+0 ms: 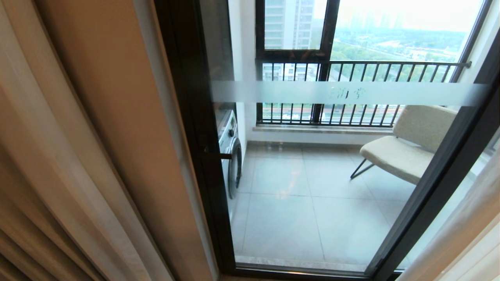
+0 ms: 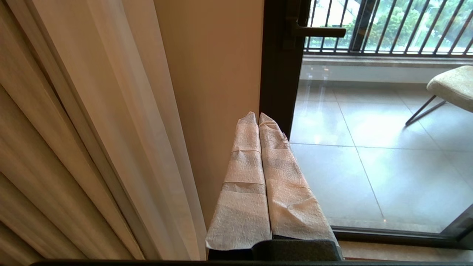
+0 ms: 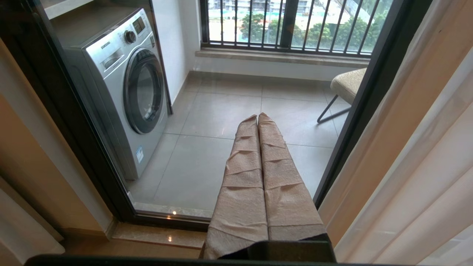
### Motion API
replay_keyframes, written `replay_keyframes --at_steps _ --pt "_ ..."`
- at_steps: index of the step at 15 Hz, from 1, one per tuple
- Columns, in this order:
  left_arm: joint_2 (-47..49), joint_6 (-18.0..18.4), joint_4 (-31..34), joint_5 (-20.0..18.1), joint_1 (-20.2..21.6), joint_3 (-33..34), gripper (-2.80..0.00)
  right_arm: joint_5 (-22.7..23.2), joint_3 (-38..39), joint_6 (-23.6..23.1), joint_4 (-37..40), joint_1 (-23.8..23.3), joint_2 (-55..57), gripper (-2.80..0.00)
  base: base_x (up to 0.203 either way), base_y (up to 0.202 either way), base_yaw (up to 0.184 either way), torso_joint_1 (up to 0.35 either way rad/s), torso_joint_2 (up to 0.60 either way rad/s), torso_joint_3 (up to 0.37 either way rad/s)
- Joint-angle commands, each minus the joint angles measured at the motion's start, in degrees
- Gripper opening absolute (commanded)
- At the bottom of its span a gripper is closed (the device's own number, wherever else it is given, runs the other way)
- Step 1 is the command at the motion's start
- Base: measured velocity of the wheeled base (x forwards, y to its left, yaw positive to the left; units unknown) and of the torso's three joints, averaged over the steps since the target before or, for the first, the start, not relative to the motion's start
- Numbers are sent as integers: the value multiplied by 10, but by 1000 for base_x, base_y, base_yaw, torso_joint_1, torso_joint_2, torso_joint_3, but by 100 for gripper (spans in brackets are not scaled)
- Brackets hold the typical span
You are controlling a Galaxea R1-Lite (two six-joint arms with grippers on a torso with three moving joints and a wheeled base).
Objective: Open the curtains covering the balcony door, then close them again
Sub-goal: Pull the inner curtains open on both sides
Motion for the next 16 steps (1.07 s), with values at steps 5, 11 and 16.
replay_keyframes --at_steps 5,11,16 --pt "-1 0 0 0 0 0 -280 0 0 0 0 0 0 -280 0 0 0 0 0 0" --pt "-1 0 0 -1 0 0 -280 0 0 0 0 0 0 -280 2 -119 3 4 2 1" --pt "-1 0 0 -1 0 0 -280 0 0 0 0 0 0 -280 0 -191 0 1 4 4"
